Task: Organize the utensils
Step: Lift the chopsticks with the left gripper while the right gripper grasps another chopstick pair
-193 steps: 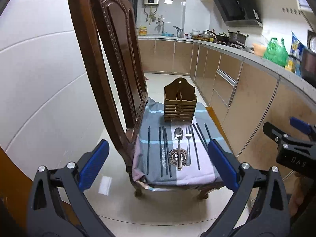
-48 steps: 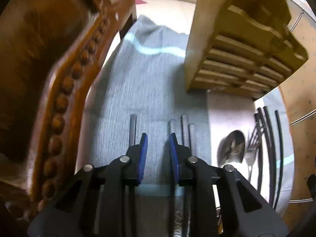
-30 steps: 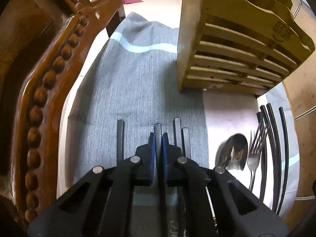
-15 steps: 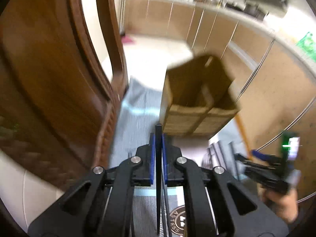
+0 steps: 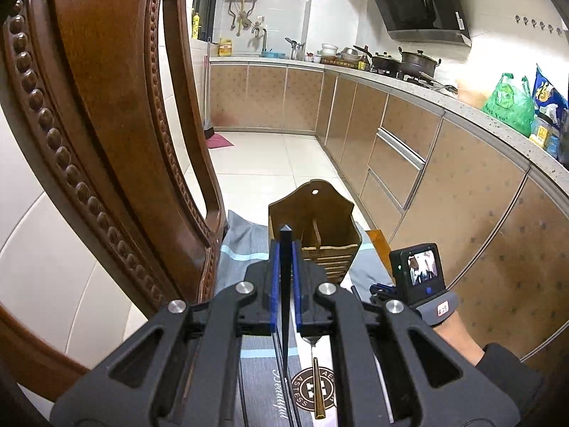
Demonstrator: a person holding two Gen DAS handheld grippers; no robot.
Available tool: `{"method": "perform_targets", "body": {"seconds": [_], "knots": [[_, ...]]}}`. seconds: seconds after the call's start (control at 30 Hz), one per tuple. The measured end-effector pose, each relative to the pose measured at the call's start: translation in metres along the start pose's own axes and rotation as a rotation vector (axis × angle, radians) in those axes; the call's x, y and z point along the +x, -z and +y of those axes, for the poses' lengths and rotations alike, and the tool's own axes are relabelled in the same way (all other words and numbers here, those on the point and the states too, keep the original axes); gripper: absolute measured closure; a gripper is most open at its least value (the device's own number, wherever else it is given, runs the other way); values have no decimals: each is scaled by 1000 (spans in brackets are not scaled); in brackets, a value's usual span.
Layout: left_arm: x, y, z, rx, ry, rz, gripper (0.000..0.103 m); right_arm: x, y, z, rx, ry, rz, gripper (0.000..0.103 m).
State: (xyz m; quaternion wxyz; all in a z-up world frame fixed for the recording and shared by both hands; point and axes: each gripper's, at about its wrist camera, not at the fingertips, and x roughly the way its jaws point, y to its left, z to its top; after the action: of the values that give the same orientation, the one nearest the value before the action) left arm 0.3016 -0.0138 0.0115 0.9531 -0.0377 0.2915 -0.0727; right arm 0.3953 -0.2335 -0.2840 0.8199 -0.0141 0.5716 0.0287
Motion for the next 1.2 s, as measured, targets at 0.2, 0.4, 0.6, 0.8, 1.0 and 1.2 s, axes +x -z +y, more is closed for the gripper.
{"method": "perform_targets", "body": {"seconds": [0.2,0.4,0.6,0.8,1.0,1.2], "knots": [[-4,2,7,2,8,-3,97,-59,-1,4,7,-59,-107,96],[-10,1,14,-4,17,-3,97,-173,15,9,-11,-115,-296,96],[-24,-2,13,-3,34,-18,97,-248,30,13,-33,-138,-423,96],[-31,-1,7,7,45,-21,97,-298,46,17,-31,-171,-507,96],[-38,-4,4,16,43,-29,97,-336,55,25,-41,-197,-579,96],[-33,-1,1,34,40,-10,97,-334,56,26,-54,-200,-570,96]]}}
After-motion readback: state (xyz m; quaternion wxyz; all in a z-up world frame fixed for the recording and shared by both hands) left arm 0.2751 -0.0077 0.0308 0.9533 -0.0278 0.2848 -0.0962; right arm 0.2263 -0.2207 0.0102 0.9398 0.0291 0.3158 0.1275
